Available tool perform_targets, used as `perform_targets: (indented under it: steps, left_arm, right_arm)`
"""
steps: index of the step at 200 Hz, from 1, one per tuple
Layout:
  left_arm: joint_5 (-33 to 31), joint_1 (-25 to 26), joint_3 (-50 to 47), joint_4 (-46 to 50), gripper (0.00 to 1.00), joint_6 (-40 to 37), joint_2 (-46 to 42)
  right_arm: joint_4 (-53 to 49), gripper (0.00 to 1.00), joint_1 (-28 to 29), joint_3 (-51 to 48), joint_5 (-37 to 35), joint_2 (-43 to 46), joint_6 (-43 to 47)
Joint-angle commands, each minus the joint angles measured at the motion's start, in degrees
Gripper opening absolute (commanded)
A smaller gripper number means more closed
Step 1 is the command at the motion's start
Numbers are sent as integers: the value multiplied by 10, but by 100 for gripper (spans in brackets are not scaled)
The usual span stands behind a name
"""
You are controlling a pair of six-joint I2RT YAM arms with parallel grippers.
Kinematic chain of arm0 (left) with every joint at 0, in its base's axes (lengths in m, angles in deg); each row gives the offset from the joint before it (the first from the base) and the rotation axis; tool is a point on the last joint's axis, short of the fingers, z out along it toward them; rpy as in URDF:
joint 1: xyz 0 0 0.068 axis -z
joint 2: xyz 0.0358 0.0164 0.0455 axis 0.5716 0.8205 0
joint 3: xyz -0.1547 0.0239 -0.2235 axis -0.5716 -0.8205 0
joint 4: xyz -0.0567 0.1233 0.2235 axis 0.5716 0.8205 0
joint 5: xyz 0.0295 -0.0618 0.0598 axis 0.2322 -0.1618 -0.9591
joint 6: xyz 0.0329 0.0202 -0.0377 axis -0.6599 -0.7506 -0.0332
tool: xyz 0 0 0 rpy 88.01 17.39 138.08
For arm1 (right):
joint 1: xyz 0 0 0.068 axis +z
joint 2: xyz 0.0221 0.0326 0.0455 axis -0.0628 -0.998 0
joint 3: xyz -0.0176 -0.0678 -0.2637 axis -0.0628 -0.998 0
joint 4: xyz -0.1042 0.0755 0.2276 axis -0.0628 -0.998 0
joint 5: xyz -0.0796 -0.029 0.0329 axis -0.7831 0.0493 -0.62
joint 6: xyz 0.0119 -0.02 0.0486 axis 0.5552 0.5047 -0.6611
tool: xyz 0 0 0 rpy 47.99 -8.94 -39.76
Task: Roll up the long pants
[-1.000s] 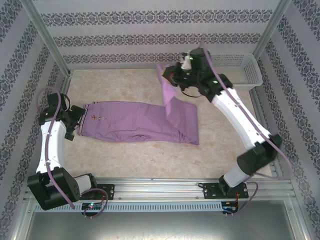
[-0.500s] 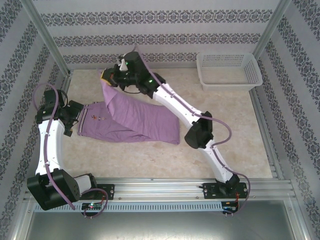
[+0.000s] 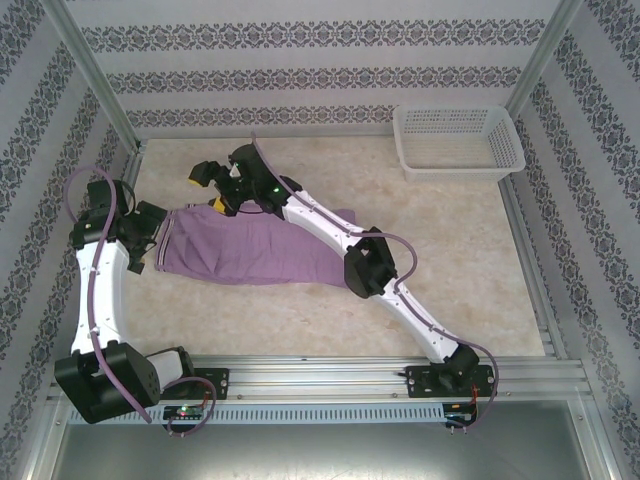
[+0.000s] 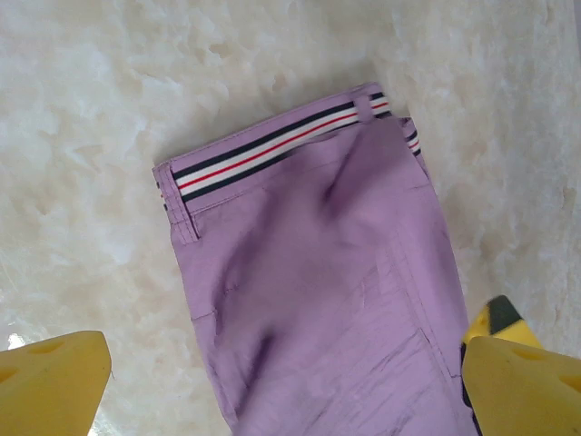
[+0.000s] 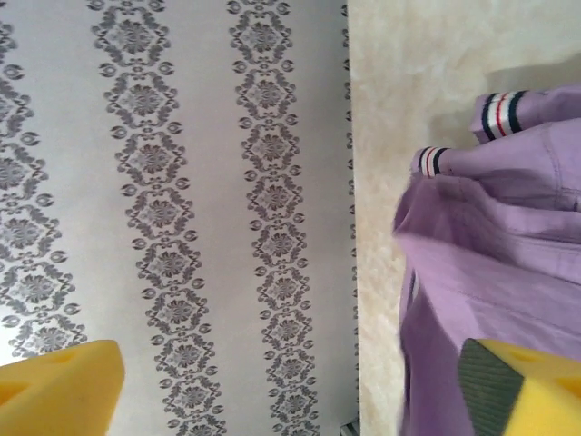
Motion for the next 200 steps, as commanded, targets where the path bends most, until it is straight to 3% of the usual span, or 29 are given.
perform_targets:
  steps: [1,27,37,42,44,56,59,62,96,125,163,200]
  left_arm:
    - [-4,-4,19,28,100,-14,-19]
    - [16,-3,16,22,99,-9,-34]
    - [34,-3,8,10,65,-7,-41]
    - [46,-3,1,3,54,-4,-44]
    - [50,-2,-1,-1,48,-3,-45]
    - [82,0,-17,-21,12,9,-51]
    - [89,2,-21,-25,5,12,-52]
    - [93,4,-26,-29,0,17,-52]
    - [98,62,-77,-95,0,73,-42]
    - [63,157,-80,-149,0,114,5]
    - [0,284,-5,-139,0,129,141]
    - [-22,312,31,-139,0,139,233]
  right_arm:
    - [-19,98,-8,25,8,14,33]
    - [-100,95,-26,-13,13,73,138]
    - [-148,89,-36,-32,12,103,192]
    - [-175,79,-41,-41,9,119,224]
    - [-186,71,-43,-44,8,127,238]
    - [-252,7,-57,-79,-9,168,306]
    - [-264,0,-61,-97,-16,182,320]
    - [-273,0,-65,-113,-22,195,332]
    - [-296,0,-110,-355,-73,339,413]
    - [-292,0,-141,-504,-76,391,449]
    - [-287,0,-147,-586,-64,381,470]
    - [-289,0,-148,-599,-71,351,486]
